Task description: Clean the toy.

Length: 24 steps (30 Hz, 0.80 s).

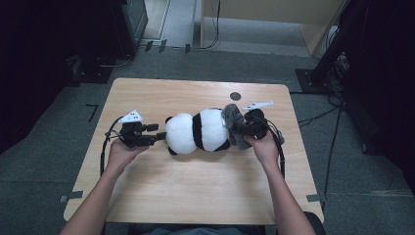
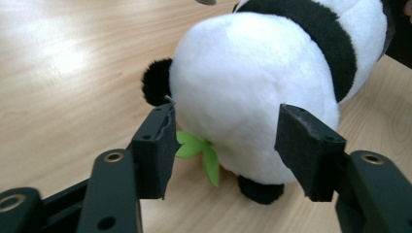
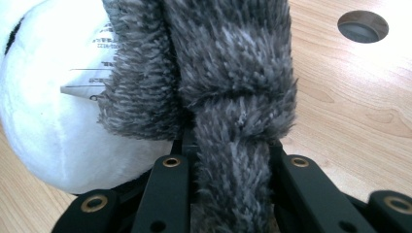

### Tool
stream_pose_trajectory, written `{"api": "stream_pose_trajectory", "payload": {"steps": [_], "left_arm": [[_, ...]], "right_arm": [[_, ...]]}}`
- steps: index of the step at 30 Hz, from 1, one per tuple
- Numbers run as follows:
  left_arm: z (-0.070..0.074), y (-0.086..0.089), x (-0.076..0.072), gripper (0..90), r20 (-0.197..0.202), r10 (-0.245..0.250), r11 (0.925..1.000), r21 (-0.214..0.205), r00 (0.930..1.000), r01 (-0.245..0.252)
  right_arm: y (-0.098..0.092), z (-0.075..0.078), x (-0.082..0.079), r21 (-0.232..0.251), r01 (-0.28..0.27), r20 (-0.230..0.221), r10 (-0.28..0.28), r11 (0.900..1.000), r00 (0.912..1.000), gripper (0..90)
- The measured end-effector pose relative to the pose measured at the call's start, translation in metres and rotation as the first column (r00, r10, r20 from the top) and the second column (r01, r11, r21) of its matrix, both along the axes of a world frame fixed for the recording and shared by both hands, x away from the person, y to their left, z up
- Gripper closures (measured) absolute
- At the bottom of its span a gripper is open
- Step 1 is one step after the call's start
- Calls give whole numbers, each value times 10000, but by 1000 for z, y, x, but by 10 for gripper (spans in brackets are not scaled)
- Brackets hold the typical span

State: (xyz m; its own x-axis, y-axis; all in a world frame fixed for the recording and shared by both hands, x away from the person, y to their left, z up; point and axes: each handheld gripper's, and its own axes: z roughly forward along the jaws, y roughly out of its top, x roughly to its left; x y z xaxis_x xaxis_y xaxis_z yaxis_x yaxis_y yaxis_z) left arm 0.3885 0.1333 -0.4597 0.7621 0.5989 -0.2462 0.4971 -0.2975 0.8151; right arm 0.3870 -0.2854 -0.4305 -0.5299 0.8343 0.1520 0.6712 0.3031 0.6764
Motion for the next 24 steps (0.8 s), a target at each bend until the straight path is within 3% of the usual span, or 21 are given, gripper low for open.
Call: {"api": "stream_pose_trajectory", "payload": {"steps": [2, 8, 13, 16, 19, 24], "left_arm": [[-5, 1, 5, 417, -165, -90, 9999, -73, 9998, 89], [-15, -7, 10, 428, 152, -626, 9979, -130, 9979, 628], [-22, -11, 9, 429, 159, -814, 9960, -364, 9966, 819], [-24, -14, 7, 416, 350, -884, 9953, -370, 9955, 897], [-25, -18, 6, 317, 609, -902, 9957, -160, 9941, 913], [-30, -20, 5, 184, 809, -1406, 9896, -204, 9868, 1427]], "right_arm": [[-1, 0, 0, 67, -22, -26, 22, 10000, 10000, 740], [0, -2, 2, 126, -97, -153, 99, 9999, 9998, 740], [8, -8, 3, 116, -574, -186, 576, 9983, 9982, 749], [6, -11, 5, 484, -687, -236, 699, 9965, 9973, 757], [5, -14, 7, 887, -996, -330, 1029, 9911, 9941, 769], [5, -13, 8, 869, -1365, -232, 1390, 9868, 9900, 773]]}}
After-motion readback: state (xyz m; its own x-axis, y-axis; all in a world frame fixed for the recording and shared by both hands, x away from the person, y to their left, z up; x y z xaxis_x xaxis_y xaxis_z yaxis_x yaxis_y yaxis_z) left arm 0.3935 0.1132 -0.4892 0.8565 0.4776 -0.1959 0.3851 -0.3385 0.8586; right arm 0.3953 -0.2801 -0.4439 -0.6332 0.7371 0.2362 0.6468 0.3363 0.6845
